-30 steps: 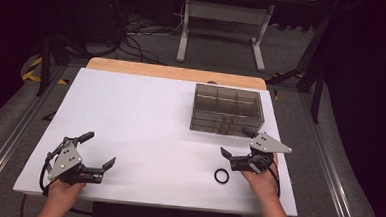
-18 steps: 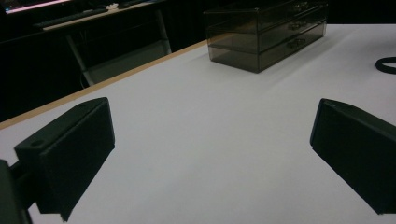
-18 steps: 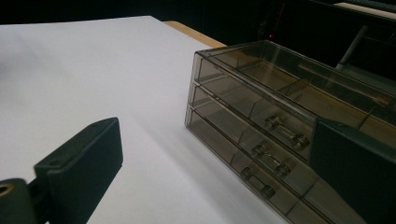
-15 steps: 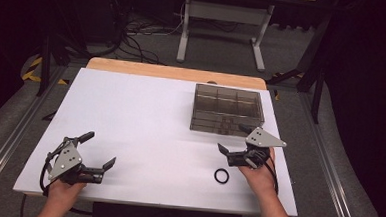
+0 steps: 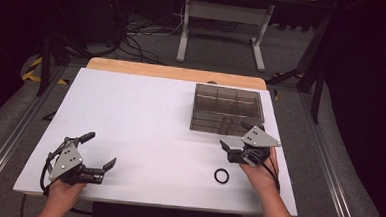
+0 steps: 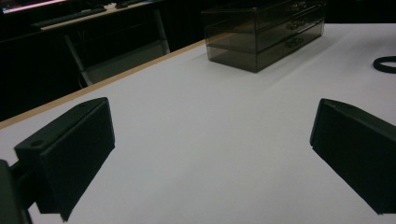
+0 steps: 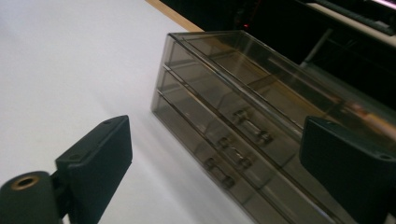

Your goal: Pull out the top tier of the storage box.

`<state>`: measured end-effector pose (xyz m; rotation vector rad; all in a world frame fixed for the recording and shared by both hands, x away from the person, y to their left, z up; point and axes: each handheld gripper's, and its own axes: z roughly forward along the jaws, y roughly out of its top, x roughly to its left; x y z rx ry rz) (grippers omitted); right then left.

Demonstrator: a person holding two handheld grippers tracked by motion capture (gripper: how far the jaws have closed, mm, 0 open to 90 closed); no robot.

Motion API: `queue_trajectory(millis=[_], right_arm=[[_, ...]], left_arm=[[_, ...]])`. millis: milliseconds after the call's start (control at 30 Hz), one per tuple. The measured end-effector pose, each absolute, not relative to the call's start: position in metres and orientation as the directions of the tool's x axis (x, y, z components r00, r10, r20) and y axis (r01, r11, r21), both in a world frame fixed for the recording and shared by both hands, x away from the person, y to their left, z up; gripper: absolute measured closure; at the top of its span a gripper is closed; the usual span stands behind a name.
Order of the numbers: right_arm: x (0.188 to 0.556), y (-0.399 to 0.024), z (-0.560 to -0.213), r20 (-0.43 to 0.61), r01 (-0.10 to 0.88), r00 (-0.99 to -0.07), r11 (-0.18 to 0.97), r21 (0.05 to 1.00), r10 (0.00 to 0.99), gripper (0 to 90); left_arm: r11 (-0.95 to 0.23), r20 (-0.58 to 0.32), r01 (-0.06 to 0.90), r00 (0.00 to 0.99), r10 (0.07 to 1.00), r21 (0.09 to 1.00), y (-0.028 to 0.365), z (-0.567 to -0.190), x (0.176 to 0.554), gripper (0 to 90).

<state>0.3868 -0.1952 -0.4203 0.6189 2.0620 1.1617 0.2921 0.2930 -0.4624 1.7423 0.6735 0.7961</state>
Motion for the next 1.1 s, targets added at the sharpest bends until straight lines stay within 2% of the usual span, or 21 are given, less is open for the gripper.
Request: queue_trajectory(millis=[300, 567, 733, 1000, 1100], right_arm=[[0.384, -0.191, -0.415, -0.457, 0.034, -0.589, 0.585, 0.810, 0.667, 20.4], [0.384, -0.184, -0.413, -0.591, 0.011, -0.522, 0.698, 0.716, 0.615, 29.4], [0.384, -0.179, -0.416, -0.695, -0.016, -0.463, 0.779, 0.627, 0.550, 33.5], [0.384, -0.174, -0.420, -0.787, -0.035, -0.397, 0.850, 0.526, 0.472, 37.5], [0.384, -0.172, -0.422, -0.836, -0.045, -0.370, 0.891, 0.452, 0.406, 39.4]], left_arm=[[-0.281, 0.185, 0.061, 0.618, 0.764, 0.958, 0.292, -0.463, 0.292, 0.8], [-0.288, 0.192, 0.056, 0.624, 0.758, 0.956, 0.292, -0.463, 0.292, 0.8], [-0.291, 0.199, 0.048, 0.624, 0.756, 0.955, 0.291, -0.462, 0.291, 0.9], [-0.285, 0.193, 0.052, 0.621, 0.760, 0.957, 0.291, -0.463, 0.291, 0.9], [-0.286, 0.194, 0.052, 0.621, 0.760, 0.957, 0.291, -0.463, 0.291, 0.9]])
